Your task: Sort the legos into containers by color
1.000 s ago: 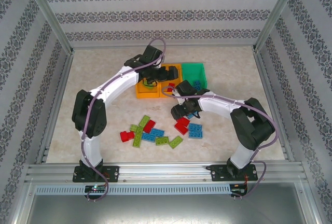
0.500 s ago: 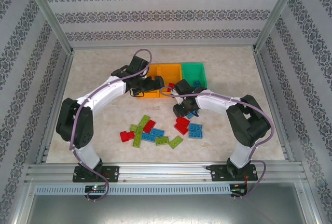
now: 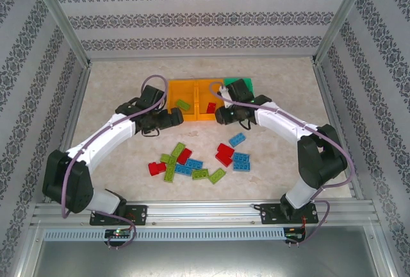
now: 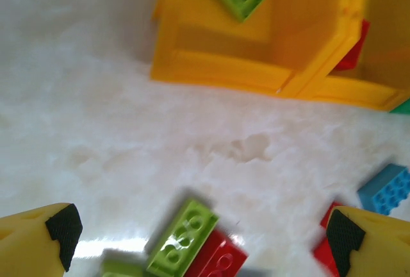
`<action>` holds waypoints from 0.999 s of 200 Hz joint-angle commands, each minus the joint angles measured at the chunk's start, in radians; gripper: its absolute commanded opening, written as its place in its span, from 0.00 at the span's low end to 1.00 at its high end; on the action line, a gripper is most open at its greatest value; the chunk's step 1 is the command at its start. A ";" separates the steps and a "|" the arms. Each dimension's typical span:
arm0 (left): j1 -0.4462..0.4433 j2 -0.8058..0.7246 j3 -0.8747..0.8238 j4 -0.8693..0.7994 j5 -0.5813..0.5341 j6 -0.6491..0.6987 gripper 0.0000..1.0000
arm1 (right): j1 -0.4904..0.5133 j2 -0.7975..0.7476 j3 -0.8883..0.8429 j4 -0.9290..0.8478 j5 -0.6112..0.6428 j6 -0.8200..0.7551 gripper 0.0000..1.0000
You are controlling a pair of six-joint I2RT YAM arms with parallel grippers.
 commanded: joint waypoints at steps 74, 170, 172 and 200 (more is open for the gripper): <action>-0.047 -0.202 -0.268 -0.195 -0.011 -0.166 0.99 | -0.064 0.317 0.353 -0.026 -0.066 0.132 0.33; -0.119 -0.275 -0.413 -0.187 0.006 -0.298 0.88 | -0.067 0.314 0.375 -0.019 -0.083 0.155 0.63; -0.118 -0.274 -0.416 -0.187 0.006 -0.298 0.88 | -0.067 0.311 0.373 -0.018 -0.085 0.154 0.63; -0.118 -0.288 -0.454 -0.169 0.004 -0.310 0.74 | -0.068 0.262 0.348 -0.013 -0.079 0.155 0.64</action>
